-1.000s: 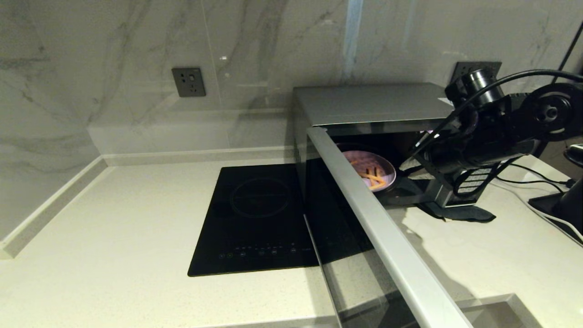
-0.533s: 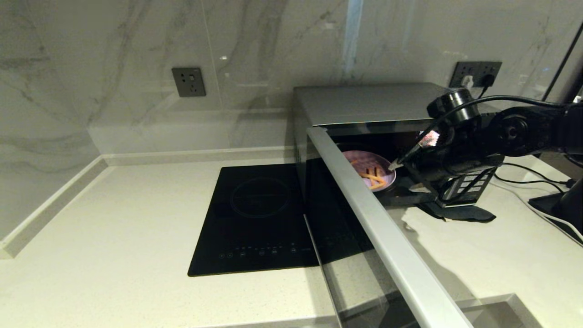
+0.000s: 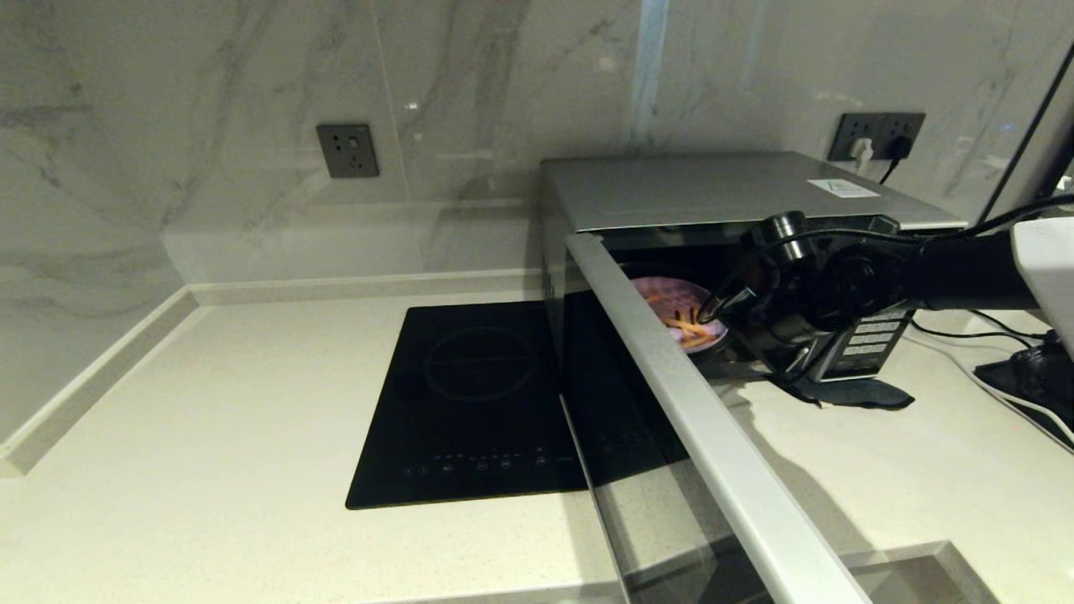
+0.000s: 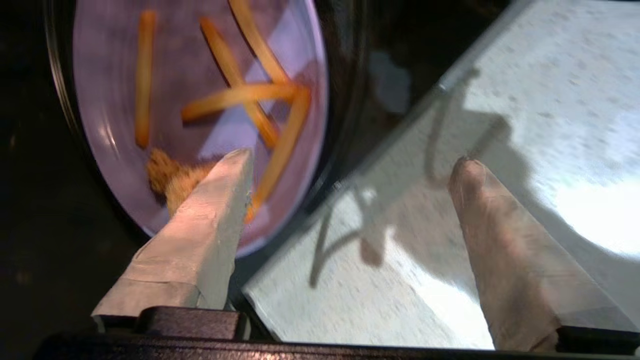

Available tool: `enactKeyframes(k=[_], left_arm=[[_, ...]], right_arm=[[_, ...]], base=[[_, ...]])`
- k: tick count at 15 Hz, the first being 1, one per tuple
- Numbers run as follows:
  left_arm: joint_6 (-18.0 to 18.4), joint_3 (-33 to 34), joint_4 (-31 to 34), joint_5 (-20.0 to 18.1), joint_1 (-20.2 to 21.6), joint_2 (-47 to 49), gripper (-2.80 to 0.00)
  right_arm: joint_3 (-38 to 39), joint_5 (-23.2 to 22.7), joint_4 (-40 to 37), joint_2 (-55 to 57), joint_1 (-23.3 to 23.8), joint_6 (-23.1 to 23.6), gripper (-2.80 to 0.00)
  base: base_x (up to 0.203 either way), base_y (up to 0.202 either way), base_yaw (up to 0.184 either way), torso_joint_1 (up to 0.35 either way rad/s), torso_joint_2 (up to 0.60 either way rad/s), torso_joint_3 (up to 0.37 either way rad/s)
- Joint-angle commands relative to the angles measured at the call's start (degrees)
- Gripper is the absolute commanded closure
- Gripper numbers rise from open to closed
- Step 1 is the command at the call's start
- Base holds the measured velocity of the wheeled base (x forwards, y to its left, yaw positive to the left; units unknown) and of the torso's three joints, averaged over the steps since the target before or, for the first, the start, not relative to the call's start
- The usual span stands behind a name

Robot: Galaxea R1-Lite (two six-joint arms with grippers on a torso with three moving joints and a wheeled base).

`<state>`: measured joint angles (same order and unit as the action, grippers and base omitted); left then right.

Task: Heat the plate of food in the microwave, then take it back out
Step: Take the plate out of the microwave

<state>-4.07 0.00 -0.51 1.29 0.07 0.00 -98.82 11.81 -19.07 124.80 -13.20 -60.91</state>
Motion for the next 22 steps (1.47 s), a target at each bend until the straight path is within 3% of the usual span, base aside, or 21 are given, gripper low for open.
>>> enactKeyframes(k=[1, 22], left_arm=[[-0.06, 0.0, -0.02, 0.03, 0.01, 0.09, 0.0], [-0.06, 0.0, -0.02, 0.03, 0.01, 0.09, 0.0]], right_arm=[[-0.55, -0.02, 0.17, 1.87, 0.02, -0.7, -2.8], [-1.02, 0.41, -0.19, 4.13, -0.33, -0.52, -2.8]], base=[[0.0, 0.0, 0.0, 0.0, 0.0, 0.0], [0.0, 0.0, 0.0, 0.0, 0.0, 0.0]])
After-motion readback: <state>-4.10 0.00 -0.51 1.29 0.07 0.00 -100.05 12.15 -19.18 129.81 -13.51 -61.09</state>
